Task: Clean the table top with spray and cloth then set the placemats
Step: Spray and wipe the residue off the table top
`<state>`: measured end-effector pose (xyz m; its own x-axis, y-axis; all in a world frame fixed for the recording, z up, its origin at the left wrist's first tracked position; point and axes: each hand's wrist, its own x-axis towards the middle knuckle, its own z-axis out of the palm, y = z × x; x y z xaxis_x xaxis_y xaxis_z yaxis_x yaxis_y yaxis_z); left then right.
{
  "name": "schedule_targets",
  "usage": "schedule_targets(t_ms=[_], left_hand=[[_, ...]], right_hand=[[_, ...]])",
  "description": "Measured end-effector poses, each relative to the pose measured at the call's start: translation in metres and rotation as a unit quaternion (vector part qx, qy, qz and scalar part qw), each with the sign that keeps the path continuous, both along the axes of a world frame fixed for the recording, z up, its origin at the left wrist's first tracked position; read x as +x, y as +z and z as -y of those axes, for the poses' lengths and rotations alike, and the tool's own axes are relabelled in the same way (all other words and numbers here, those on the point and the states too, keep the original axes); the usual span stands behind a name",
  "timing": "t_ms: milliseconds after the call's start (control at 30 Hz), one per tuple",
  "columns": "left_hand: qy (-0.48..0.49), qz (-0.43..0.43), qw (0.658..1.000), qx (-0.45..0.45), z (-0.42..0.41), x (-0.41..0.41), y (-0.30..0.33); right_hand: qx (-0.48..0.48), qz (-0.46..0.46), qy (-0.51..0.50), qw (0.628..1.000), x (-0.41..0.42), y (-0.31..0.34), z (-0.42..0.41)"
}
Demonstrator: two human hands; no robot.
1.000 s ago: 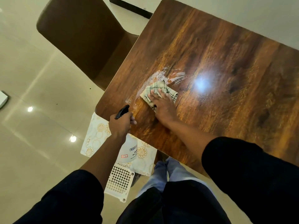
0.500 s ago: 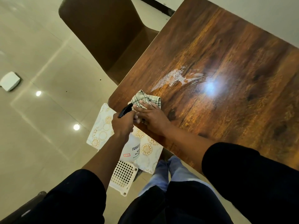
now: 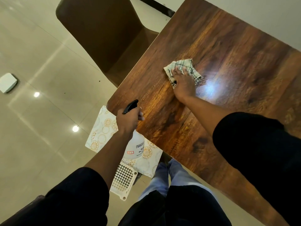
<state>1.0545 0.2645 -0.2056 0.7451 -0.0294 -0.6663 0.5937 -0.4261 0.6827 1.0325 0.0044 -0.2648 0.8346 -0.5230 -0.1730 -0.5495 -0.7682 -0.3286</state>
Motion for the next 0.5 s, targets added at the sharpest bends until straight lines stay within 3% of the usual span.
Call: schedule_targets(t_ms=[100,367,500], left_hand=[[-0.007,0.002,1.0,-0.002,0.006,-0.002,-0.002],[-0.029,0.004,0.999,0.015,0.033,-0.013,0.008],[-0.034,0.003,0.999,-0.002,0.052,-0.017,0.016]], right_hand=[[0.005,0.012,-0.007,1.0,-0.002,-0.002,-0.02],[0.082,0.132,0.218,0.964,-0.093,-0.016,-0.126],[0.085,0.118,0.253,0.957,-0.101,-0.02,-0.105]])
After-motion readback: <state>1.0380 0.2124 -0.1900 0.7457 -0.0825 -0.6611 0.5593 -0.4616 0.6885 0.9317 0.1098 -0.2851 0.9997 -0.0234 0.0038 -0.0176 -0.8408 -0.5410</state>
